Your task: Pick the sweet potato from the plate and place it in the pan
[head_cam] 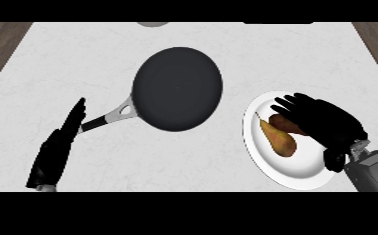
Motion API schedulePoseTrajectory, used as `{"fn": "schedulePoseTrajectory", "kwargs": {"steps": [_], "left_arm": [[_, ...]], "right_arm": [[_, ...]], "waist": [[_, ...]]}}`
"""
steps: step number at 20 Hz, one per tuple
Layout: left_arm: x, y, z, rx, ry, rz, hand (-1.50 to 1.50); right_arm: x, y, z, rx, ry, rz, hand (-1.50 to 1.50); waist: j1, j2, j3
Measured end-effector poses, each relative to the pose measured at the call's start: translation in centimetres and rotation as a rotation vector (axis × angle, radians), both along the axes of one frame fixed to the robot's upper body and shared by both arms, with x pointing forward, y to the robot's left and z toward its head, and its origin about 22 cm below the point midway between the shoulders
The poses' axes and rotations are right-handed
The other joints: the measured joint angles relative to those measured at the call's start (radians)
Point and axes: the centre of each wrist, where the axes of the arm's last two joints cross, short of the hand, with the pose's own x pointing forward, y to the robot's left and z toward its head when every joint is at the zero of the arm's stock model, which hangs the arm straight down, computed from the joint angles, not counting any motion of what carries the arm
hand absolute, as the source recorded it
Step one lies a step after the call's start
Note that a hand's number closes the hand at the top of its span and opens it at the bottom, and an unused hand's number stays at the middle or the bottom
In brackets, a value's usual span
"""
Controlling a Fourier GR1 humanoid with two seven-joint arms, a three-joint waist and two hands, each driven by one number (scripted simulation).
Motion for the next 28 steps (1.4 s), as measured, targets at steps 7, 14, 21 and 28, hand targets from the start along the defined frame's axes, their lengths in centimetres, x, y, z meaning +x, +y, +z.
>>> {"fn": "schedulePoseTrajectory", "kwargs": {"steps": [7, 14, 21, 28], "left_arm": [[-0.2, -0.1, 0.1, -0.001, 0.002, -0.002, 0.00], [0.6, 0.1, 0.9, 0.006, -0.002, 0.000, 0.00], [0.5, -0.3, 0.5, 0.005, 0.002, 0.003, 0.00], [-0.7, 1.4, 0.1, 0.012, 0.027, 0.095, 0.00]], "right_arm": [[2.0, 0.3, -2.1, 0.024, 0.004, 0.000, 1.50], [2.2, -0.1, -2.9, 0.108, 0.041, 0.018, 1.50], [2.3, -0.6, -3.2, 0.169, 0.062, 0.016, 1.50], [-0.2, -1.8, -6.4, 0.270, -0.009, -0.575, 1.50]], "waist": [[0.003, 0.000, 0.000], [0.001, -0.002, -0.001], [0.000, -0.003, -0.002], [-0.115, -0.036, -0.010]]}}
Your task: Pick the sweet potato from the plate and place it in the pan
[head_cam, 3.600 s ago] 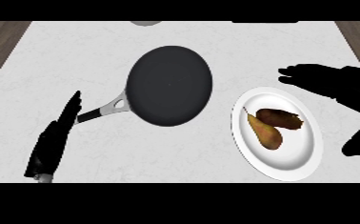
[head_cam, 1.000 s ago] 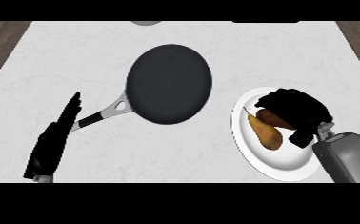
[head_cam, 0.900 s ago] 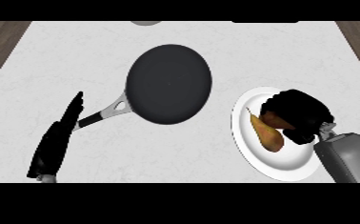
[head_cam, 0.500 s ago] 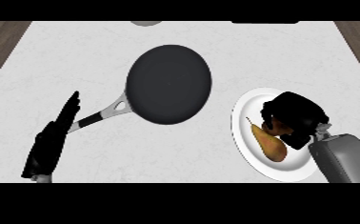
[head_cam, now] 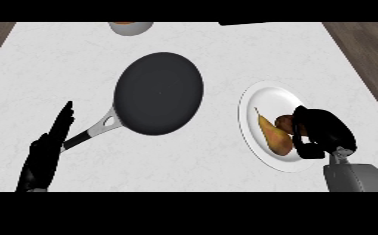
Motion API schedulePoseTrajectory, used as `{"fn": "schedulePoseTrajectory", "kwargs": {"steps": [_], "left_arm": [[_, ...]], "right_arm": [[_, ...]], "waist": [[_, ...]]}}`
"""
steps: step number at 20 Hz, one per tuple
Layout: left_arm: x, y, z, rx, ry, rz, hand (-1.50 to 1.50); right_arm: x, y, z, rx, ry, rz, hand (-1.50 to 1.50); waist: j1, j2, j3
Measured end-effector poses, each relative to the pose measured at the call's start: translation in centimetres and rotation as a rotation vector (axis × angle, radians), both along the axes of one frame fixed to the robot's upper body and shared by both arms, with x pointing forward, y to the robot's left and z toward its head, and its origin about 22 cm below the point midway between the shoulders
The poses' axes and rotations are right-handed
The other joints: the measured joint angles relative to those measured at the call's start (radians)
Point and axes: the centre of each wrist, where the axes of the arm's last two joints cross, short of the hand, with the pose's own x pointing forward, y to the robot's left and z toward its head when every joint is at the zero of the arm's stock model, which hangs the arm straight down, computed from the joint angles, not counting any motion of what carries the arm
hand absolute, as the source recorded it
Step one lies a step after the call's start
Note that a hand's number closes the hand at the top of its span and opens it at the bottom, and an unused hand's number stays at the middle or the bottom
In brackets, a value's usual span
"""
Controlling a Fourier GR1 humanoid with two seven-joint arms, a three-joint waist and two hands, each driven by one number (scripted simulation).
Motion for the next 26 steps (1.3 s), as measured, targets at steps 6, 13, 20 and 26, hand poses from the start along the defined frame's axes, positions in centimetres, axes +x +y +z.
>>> {"fn": "schedulePoseTrajectory", "kwargs": {"steps": [6, 13, 20, 26], "left_arm": [[-0.8, 0.9, -0.3, 0.009, 0.020, 0.051, 0.00], [-0.3, 0.1, -0.1, 0.003, 0.011, -0.012, 0.00], [1.3, -1.6, 0.4, -0.005, -0.017, -0.093, 0.00], [1.9, -2.3, 0.8, -0.003, -0.038, -0.131, 0.00]], "right_arm": [[-1.9, 1.0, 1.1, -0.043, -0.200, -0.459, 1.50], [-2.8, 7.6, 8.3, -0.123, -0.608, -0.656, 1.50], [-3.3, 16.4, 12.2, -0.075, -0.807, -0.655, 1.50], [-0.4, 20.1, 12.7, -0.021, -0.820, -0.608, 1.50]], "waist": [[-0.045, -0.017, -0.002], [0.037, 0.001, 0.000], [0.122, 0.028, 0.005], [0.162, 0.042, 0.008]]}}
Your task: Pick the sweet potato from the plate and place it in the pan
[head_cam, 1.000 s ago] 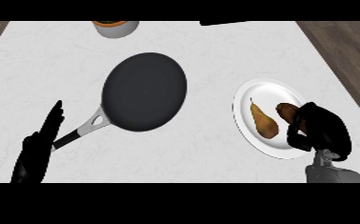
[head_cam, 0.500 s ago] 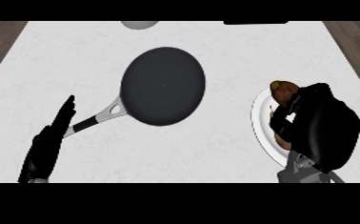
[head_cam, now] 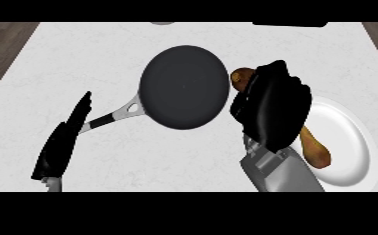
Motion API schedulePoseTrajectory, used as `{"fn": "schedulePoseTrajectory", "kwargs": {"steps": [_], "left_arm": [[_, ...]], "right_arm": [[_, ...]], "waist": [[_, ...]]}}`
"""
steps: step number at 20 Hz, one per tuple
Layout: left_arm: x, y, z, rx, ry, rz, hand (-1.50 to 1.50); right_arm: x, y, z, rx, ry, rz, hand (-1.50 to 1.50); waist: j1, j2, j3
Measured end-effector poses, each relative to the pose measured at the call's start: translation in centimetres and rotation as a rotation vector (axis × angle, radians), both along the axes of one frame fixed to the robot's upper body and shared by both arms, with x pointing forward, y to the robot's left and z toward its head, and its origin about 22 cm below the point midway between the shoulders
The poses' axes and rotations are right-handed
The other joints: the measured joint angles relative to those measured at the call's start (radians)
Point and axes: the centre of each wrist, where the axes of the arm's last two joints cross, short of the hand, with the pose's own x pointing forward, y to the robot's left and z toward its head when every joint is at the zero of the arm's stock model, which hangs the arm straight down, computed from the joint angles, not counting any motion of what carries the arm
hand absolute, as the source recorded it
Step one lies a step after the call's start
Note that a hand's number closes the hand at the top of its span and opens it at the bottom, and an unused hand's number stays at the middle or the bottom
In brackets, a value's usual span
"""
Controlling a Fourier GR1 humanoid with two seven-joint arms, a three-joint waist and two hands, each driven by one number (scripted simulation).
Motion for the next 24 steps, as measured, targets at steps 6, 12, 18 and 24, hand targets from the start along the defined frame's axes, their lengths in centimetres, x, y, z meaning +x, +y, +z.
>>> {"fn": "schedulePoseTrajectory", "kwargs": {"steps": [6, 12, 18, 24], "left_arm": [[0.5, -0.3, 0.0, -0.002, -0.005, -0.024, 0.00], [1.0, -0.4, 0.4, -0.004, -0.011, -0.044, 0.00], [1.1, -1.0, 0.5, -0.006, -0.023, -0.065, 0.00], [1.5, -1.8, 0.5, -0.011, -0.033, -0.084, 0.00]], "right_arm": [[4.4, 0.3, -0.7, 0.072, 0.056, 0.012, 1.50], [8.6, 0.0, -3.5, 0.128, 0.185, -0.004, 1.50], [11.3, -1.7, -5.5, 0.341, 0.261, -0.016, -1.50], [12.5, -3.1, -6.5, 0.616, 0.150, -0.041, -1.50]], "waist": [[0.021, 0.011, 0.002], [0.042, 0.018, 0.002], [0.064, 0.028, 0.005], [0.080, 0.032, 0.006]]}}
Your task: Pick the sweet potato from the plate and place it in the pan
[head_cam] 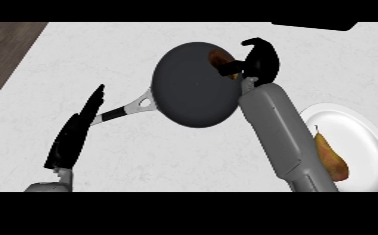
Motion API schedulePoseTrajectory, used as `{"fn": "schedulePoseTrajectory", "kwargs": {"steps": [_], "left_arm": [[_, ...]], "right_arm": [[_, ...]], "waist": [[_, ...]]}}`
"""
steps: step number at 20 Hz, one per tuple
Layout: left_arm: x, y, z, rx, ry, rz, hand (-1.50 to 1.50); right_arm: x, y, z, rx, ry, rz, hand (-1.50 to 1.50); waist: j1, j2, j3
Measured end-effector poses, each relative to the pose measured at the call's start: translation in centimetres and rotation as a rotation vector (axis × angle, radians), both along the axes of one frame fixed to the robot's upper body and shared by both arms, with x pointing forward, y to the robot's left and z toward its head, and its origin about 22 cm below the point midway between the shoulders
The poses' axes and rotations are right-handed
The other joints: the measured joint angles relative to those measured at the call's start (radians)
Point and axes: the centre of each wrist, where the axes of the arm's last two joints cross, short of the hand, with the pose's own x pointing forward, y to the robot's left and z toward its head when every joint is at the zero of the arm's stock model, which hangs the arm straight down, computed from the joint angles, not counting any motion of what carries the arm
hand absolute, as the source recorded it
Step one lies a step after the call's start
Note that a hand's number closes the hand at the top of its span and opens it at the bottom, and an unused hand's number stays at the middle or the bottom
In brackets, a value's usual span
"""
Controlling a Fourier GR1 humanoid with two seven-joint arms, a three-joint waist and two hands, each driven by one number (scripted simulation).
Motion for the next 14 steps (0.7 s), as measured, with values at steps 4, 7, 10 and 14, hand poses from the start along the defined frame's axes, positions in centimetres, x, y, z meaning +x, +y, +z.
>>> {"fn": "schedulePoseTrajectory", "kwargs": {"steps": [4, 7, 10, 14], "left_arm": [[0.1, 0.1, -0.1, 0.007, 0.008, 0.006, 0.00], [0.1, 0.1, -0.1, 0.004, 0.012, 0.015, 0.00], [-0.2, 0.6, -0.4, 0.009, 0.022, 0.027, 0.00], [-0.7, 0.8, -0.5, 0.006, 0.029, 0.054, 0.00]], "right_arm": [[0.7, 0.5, 0.1, 0.049, -0.159, -0.063, -1.50], [1.2, 0.7, 0.3, 0.060, -0.282, -0.123, -1.50], [1.3, 0.7, -0.3, 0.073, -0.376, -0.199, -1.50], [1.6, 0.0, -1.0, 0.101, -0.462, -0.317, -1.50]], "waist": [[-0.004, -0.004, -0.001], [-0.016, -0.009, -0.002], [-0.028, -0.015, -0.003], [-0.057, -0.025, -0.004]]}}
